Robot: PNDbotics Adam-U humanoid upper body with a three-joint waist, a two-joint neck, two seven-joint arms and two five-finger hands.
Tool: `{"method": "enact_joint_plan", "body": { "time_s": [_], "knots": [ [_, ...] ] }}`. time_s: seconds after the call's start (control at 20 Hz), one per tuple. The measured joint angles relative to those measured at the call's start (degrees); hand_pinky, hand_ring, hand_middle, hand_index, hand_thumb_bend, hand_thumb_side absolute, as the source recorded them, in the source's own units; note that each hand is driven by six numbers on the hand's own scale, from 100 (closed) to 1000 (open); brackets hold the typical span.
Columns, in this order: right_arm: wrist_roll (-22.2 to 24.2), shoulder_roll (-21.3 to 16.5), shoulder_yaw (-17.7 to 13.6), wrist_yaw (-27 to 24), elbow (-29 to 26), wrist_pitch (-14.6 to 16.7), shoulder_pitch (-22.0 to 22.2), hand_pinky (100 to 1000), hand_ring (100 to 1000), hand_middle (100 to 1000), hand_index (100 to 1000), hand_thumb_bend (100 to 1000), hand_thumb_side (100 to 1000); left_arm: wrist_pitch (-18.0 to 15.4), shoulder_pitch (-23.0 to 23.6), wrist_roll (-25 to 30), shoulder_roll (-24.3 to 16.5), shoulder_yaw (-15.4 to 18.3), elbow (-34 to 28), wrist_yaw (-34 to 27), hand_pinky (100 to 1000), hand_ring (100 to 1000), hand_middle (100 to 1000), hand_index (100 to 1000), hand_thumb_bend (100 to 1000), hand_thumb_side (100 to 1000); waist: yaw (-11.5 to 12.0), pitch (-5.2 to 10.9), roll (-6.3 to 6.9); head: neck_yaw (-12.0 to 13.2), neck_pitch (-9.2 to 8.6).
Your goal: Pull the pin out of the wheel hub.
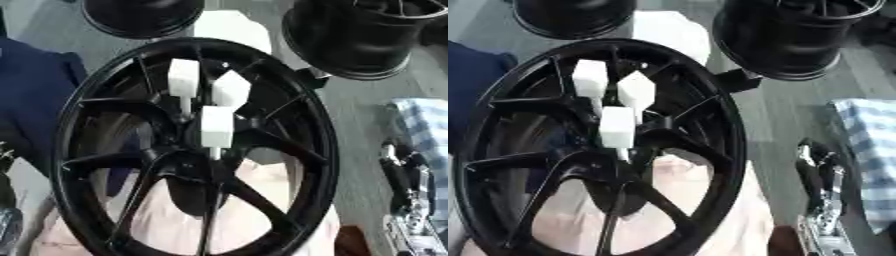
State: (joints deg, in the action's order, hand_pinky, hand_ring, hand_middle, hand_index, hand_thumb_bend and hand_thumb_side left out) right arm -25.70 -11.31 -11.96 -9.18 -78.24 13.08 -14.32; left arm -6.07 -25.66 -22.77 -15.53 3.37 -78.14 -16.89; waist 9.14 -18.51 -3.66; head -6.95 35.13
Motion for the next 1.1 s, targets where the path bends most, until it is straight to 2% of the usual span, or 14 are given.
{"method": "enact_joint_plan", "body": {
  "time_s": [0.1, 0.2, 0.25, 0.55, 0.7, 0.95, 1.0, 1.1],
  "knots": [
    [0.01, -0.01, 0.0, -0.02, 0.0, -0.01, -0.01, 720, 675, 580, 687, 206, 383, 0.0, 0.0, 0.0, 0.0, 0.0, 0.0, -0.01, 573, 528, 499, 665, 212, 858, 0.0, 0.0, 0.0, 0.03, 0.03],
    [0.05, -0.01, 0.0, -0.25, 0.0, -0.03, -0.02, 720, 674, 580, 686, 201, 445, 0.0, 0.0, 0.0, 0.0, 0.0, 0.0, -0.03, 574, 528, 499, 666, 212, 858, 0.09, 0.0, 0.0, 0.1, 0.03],
    [0.12, -0.01, 0.01, -0.67, -0.01, -0.02, -0.05, 719, 674, 579, 685, 189, 405, 0.0, 0.0, -0.01, 0.02, 0.0, 0.0, -0.12, 574, 528, 499, 665, 215, 857, 0.27, 0.0, 0.0, 0.21, 0.04],
    [1.57, -0.09, 0.03, -3.88, -2.97, 1.05, -1.38, 722, 687, 592, 695, 185, 354, 0.06, 0.23, -0.19, 0.47, 0.05, 0.1, -0.67, 575, 529, 500, 666, 223, 858, 1.51, 0.87, -0.12, 0.49, 0.69],
    [2.48, -1.03, 0.02, -4.02, -6.31, 0.82, -1.84, 722, 687, 592, 695, 185, 354, 0.05, 0.45, -0.32, 0.47, 0.05, 0.4, -0.85, 575, 529, 500, 666, 223, 858, 1.5, 1.57, -0.44, 0.54, 1.1],
    [2.88, -1.37, 0.01, -4.02, -8.83, -0.28, -1.82, 722, 687, 592, 695, 185, 354, 0.02, 0.46, -0.35, 0.47, 0.06, 0.42, -0.95, 575, 529, 500, 666, 223, 858, 1.5, 1.61, -0.41, 0.56, 1.43],
    [2.87, -1.45, 0.01, -4.02, -8.99, -0.41, -1.82, 739, 718, 621, 714, 217, 210, 0.02, 0.46, -0.35, 0.47, 0.06, 0.42, -0.95, 575, 530, 499, 666, 224, 859, 1.49, 1.61, -0.41, 0.55, 1.52],
    [3.21, -1.8, 0.54, -3.71, -9.55, -0.27, -2.4, 739, 718, 621, 714, 217, 210, 0.03, 0.93, -0.35, 0.39, 0.04, 0.56, -0.93, 575, 530, 499, 666, 224, 859, 0.85, 2.51, -1.32, 0.48, 2.58]
  ]
}}
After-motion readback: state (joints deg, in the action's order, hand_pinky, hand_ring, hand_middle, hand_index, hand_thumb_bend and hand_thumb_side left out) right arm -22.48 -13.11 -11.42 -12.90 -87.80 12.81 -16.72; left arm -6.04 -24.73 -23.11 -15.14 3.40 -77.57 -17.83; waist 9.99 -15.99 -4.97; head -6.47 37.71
